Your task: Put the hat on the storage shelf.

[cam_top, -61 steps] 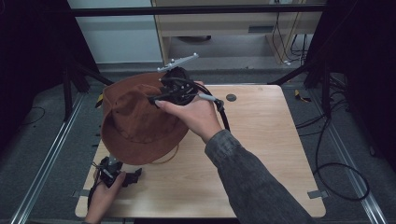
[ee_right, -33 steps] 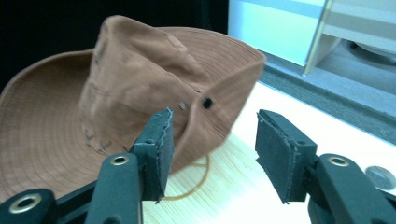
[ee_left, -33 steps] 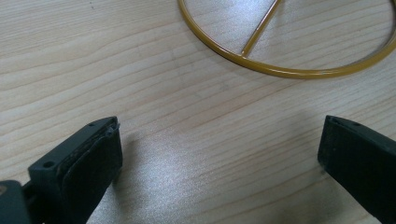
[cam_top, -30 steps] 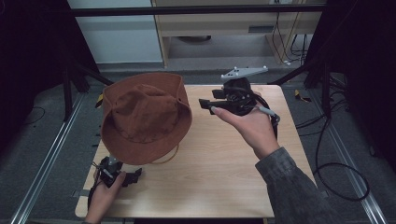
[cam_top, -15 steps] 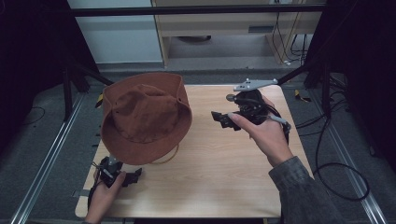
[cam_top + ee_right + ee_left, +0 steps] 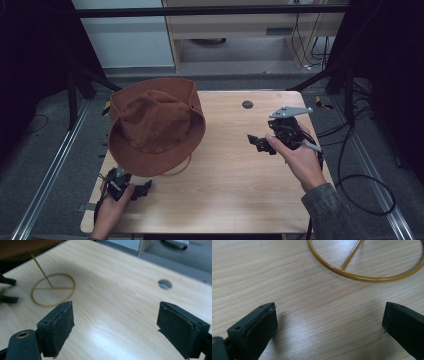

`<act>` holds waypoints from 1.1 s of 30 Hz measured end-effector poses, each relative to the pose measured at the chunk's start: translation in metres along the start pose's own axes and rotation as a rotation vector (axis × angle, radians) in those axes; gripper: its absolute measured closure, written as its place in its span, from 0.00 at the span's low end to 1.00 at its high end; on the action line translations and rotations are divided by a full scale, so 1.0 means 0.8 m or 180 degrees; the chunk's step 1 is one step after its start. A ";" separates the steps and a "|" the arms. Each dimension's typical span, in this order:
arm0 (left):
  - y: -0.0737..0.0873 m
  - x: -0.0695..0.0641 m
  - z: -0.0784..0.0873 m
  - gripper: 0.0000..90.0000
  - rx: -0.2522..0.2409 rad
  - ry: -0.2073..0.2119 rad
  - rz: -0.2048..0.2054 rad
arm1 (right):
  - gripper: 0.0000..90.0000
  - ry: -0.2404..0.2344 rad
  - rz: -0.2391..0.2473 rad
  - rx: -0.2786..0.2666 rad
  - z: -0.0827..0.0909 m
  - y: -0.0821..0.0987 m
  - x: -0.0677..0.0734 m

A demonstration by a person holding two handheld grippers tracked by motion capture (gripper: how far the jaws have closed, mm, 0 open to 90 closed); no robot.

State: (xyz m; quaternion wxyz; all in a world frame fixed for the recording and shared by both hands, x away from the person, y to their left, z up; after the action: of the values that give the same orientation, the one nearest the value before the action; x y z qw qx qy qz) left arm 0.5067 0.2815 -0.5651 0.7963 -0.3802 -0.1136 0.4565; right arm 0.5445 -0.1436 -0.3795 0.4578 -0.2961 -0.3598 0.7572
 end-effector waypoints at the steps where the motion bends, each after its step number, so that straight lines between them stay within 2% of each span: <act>1: 0.000 0.000 0.000 0.00 0.0000 0.0001 0.0000 | 0.16 -0.0009 -0.0022 0.0028 -0.003 0.009 -0.002; 7: 0.000 0.000 0.000 0.00 0.0001 0.0001 -0.0001 | 0.16 0.0020 -0.0185 0.0253 -0.024 0.064 -0.014; 10: 0.000 0.000 0.000 0.00 0.0001 0.0000 -0.0001 | 0.16 0.0092 -0.0120 0.0393 -0.035 0.087 -0.018; 13: 0.000 0.000 0.000 0.00 0.0001 0.0000 -0.0001 | 0.16 0.0093 -0.0109 0.0462 -0.045 0.104 -0.019; 17: 0.000 0.000 0.000 0.00 0.0001 0.0001 0.0001 | 0.16 0.0098 -0.0182 0.0478 -0.055 0.121 -0.020; 21: 0.000 0.000 0.000 0.00 0.0001 0.0001 0.0003 | 0.16 0.0202 -0.0151 0.0444 -0.064 0.134 -0.024; 29: 0.000 0.000 0.000 0.00 0.0002 0.0001 0.0002 | 0.15 0.0321 -0.0244 0.0532 -0.089 0.172 -0.029; 33: 0.000 0.000 0.000 0.00 0.0000 0.0000 0.0002 | 0.16 0.0393 -0.0301 0.0503 -0.096 0.180 -0.032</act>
State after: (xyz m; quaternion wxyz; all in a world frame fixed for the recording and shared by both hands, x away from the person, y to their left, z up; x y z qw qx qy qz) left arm 0.5065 0.2815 -0.5651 0.7962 -0.3801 -0.1135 0.4568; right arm 0.5454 -0.1922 -0.5373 0.5362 -0.2879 -0.2836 0.7410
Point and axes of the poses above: each handheld gripper's, and its own axes: z roughly backward along the jaws, y roughly out of its underside, x roughly to its left, the point moved 8 cm from there along -z, roughly forward along the jaws, and after that the axes turned 15 degrees about y, right-handed, at the moved point
